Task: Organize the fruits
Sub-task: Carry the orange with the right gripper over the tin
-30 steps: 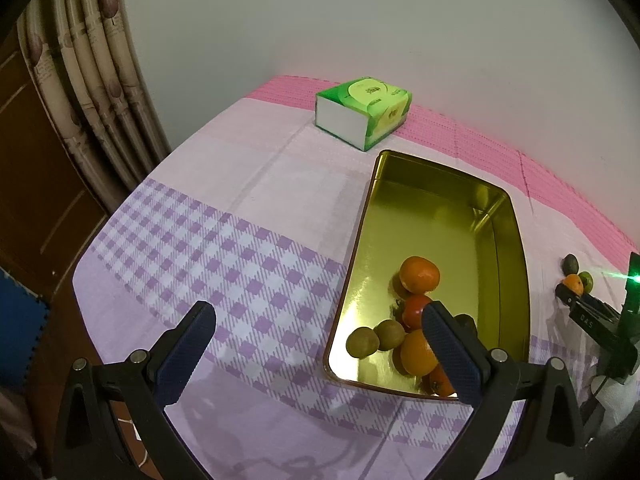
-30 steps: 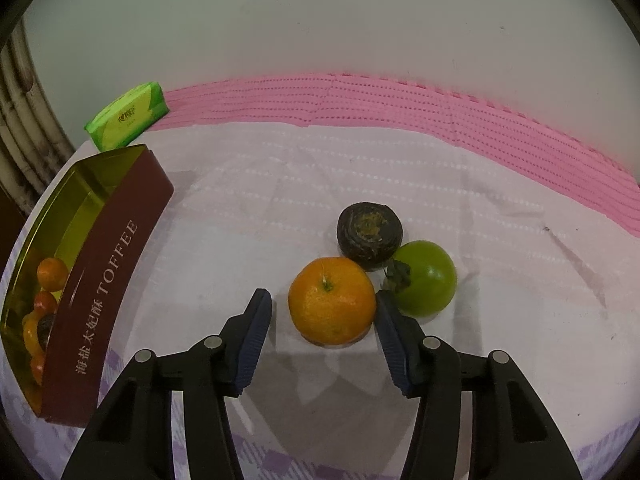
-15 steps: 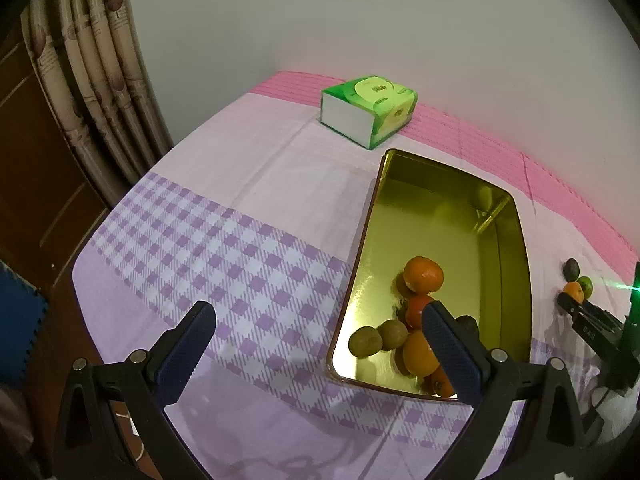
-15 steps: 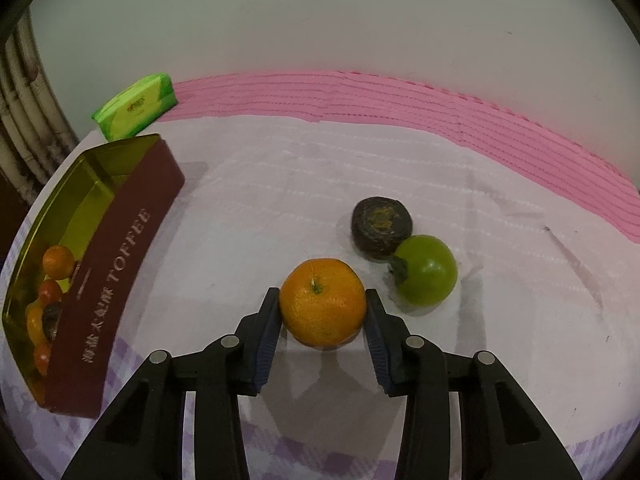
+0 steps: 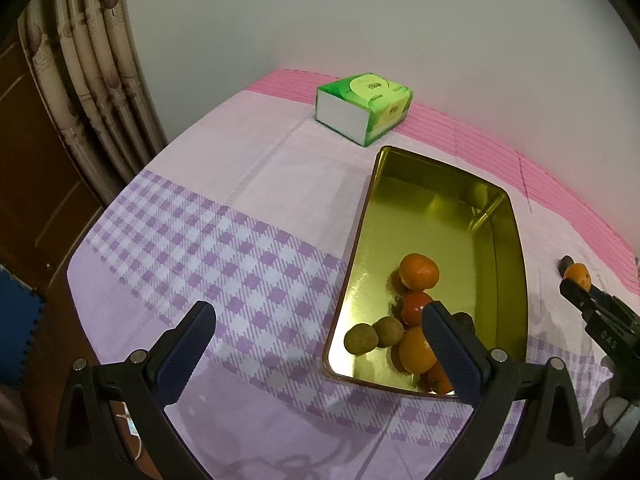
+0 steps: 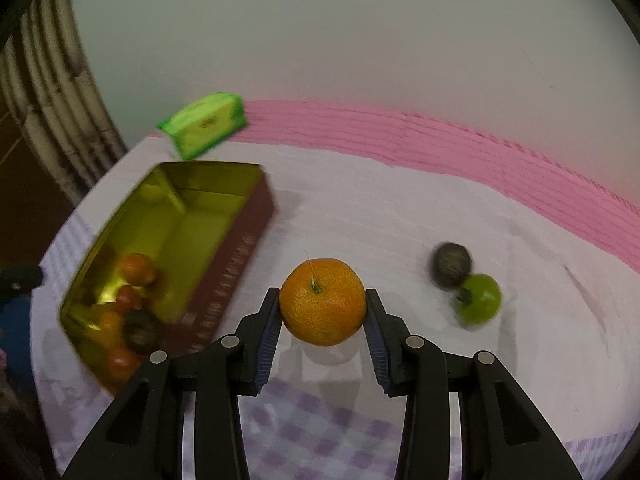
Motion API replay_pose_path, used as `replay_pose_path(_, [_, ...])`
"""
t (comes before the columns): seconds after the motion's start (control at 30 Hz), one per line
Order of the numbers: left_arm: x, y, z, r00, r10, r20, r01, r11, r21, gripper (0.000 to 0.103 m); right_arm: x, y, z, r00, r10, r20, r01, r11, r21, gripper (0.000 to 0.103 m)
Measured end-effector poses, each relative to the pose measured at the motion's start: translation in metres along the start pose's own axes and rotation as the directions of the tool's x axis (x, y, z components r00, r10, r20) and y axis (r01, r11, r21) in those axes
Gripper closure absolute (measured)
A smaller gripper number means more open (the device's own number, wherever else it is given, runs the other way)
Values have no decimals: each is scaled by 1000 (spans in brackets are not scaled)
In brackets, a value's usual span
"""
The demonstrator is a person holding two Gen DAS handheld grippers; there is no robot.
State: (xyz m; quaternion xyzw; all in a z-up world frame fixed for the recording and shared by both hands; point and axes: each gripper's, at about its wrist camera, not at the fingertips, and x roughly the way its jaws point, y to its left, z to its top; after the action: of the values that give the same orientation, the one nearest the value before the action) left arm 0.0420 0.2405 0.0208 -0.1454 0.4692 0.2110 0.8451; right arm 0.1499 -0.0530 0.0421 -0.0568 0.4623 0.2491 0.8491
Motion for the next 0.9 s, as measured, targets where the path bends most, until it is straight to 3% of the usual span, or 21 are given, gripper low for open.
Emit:
replay_pose_path(0.5, [5,16,1,999,28,-23,-30,996,-81,1,7,97,1,988,150,-46,-156,975,-157,62])
replay_pose_path(0.9, [6,21,3,999,24,-29,-27,994,-104,1,25,120,-13,978,170,-118,-192,960,-205,61])
